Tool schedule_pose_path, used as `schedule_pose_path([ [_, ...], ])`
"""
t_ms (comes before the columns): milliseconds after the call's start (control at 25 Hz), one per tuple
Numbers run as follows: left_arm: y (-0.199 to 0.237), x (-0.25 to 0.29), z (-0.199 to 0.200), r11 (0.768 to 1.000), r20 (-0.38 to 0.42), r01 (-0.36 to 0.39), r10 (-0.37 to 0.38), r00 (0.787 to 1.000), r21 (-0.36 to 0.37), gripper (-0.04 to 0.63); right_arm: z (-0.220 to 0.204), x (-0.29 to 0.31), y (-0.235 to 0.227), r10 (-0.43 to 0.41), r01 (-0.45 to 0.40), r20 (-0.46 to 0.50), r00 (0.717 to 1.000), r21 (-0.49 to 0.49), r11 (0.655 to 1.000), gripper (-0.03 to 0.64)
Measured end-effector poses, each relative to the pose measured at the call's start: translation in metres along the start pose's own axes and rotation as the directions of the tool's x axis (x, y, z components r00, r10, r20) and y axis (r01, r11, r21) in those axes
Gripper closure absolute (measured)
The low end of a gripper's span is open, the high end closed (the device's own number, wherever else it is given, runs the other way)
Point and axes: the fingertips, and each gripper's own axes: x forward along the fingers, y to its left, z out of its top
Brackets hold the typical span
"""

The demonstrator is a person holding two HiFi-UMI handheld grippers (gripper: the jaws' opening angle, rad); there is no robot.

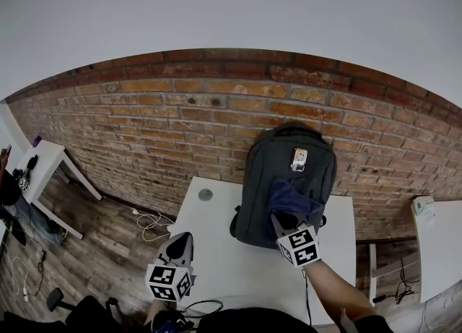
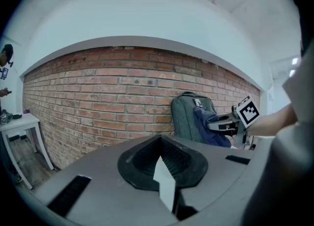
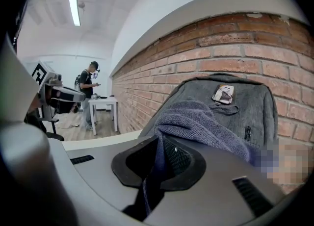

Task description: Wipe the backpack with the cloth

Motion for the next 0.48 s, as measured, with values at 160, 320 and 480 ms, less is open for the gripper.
schedule_pose_path([
  [160, 0.001, 0.0, 0.001, 1.0, -0.003, -0.003, 0.003, 1.0, 0.0, 0.598, -0.019, -0.003, 0.015, 0.021, -0.021, -0.022, 1.0, 0.009, 1.0, 0.587],
  [320, 0.001, 0.001, -0.001, 1.0, -0.006, -0.004, 0.004, 1.0, -0.004, 0.597, -0.042, -0.005, 0.036, 0.058, -0.058, -0.064, 0.996, 0.002, 0.998, 0.586],
  [480, -0.001, 0.001, -0.002, 1.0, -0.007, 0.004, -0.004, 1.0, -0.003, 0.598, -0.071, -0.005, 0.053, 0.086, -0.086, -0.114, 0.99, 0.005, 0.996, 0.586],
])
